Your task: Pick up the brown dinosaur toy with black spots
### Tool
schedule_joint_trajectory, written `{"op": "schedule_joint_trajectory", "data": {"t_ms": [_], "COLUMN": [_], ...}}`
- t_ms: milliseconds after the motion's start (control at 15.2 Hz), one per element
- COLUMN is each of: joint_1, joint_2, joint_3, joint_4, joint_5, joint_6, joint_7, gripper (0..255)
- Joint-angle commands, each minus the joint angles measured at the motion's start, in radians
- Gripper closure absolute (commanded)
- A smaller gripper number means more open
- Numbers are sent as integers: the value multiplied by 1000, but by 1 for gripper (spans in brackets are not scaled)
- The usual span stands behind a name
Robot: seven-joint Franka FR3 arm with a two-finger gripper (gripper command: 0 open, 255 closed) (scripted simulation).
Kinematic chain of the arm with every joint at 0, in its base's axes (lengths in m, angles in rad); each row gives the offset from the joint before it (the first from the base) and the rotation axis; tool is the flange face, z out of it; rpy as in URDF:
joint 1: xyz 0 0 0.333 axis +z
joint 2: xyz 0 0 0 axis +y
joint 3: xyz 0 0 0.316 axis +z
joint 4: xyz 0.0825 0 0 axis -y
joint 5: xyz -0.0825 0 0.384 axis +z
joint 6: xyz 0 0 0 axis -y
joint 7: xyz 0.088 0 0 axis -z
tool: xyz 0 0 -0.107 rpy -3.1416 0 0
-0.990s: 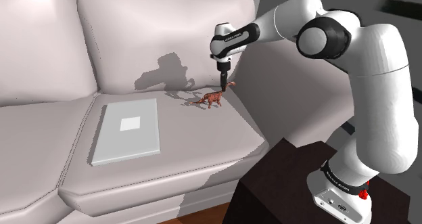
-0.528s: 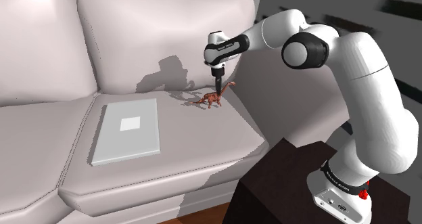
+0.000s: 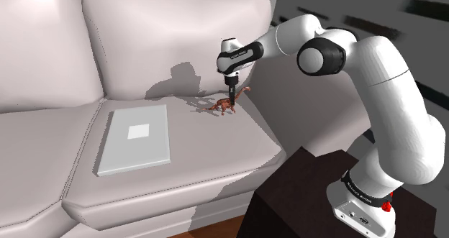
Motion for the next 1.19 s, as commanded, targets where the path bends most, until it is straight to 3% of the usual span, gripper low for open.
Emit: {"op": "schedule_joint_trajectory", "data": {"t_ms": [0, 396, 1122], "joint_1": [0, 0, 3], "joint_2": [1, 1, -83], "joint_3": [0, 0, -5], "joint_4": [-1, 3, 12], "joint_5": [0, 0, -5], "joint_6": [1, -2, -95], "joint_7": [0, 0, -1], "gripper": [255, 255, 255]}}
